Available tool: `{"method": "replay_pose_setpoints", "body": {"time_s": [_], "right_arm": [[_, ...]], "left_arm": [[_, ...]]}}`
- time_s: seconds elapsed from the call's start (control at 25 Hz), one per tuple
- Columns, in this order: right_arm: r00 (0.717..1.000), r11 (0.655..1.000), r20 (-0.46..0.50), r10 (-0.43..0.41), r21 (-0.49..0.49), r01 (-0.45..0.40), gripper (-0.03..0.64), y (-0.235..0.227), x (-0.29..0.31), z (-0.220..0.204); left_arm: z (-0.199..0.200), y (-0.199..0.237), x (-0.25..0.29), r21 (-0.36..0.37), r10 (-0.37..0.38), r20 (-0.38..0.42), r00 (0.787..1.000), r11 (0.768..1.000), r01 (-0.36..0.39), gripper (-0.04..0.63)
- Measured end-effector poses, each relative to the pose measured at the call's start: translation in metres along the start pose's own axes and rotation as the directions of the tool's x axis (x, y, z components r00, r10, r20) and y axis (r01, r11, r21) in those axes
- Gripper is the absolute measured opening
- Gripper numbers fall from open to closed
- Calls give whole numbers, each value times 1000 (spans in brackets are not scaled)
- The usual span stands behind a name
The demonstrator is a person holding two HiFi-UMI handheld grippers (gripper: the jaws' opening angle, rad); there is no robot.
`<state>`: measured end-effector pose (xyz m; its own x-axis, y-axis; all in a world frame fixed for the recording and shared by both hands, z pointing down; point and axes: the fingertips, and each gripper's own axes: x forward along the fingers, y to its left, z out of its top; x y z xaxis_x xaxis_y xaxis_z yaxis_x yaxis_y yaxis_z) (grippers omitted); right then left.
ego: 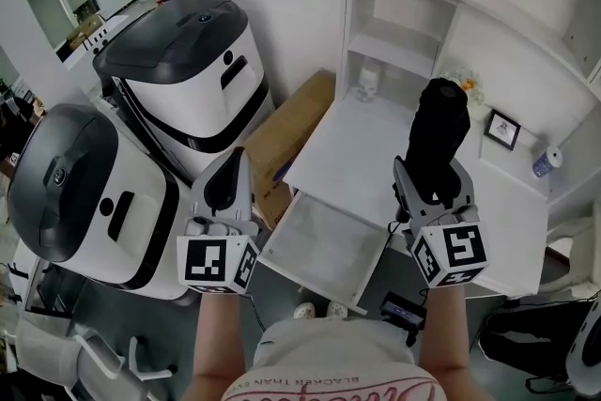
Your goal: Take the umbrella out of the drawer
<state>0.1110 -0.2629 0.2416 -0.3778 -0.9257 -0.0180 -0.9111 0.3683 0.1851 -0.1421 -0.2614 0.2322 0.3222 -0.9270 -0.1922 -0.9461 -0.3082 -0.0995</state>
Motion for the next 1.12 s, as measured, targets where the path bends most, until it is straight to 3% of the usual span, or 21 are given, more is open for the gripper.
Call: {"method": "replay_pose_setpoints", "body": {"time_s": [0.24,1.12], "right_arm": [[996,1000,87,-26,-13,27,244,3,-4,15],[999,999,37,-30,-41,32,244,7,-10,11]], "left_arm": [[15,12,0,-13,3,35,999,1000,-3,9],[20,9,-8,18,-18,43,999,1000,17,9]]}}
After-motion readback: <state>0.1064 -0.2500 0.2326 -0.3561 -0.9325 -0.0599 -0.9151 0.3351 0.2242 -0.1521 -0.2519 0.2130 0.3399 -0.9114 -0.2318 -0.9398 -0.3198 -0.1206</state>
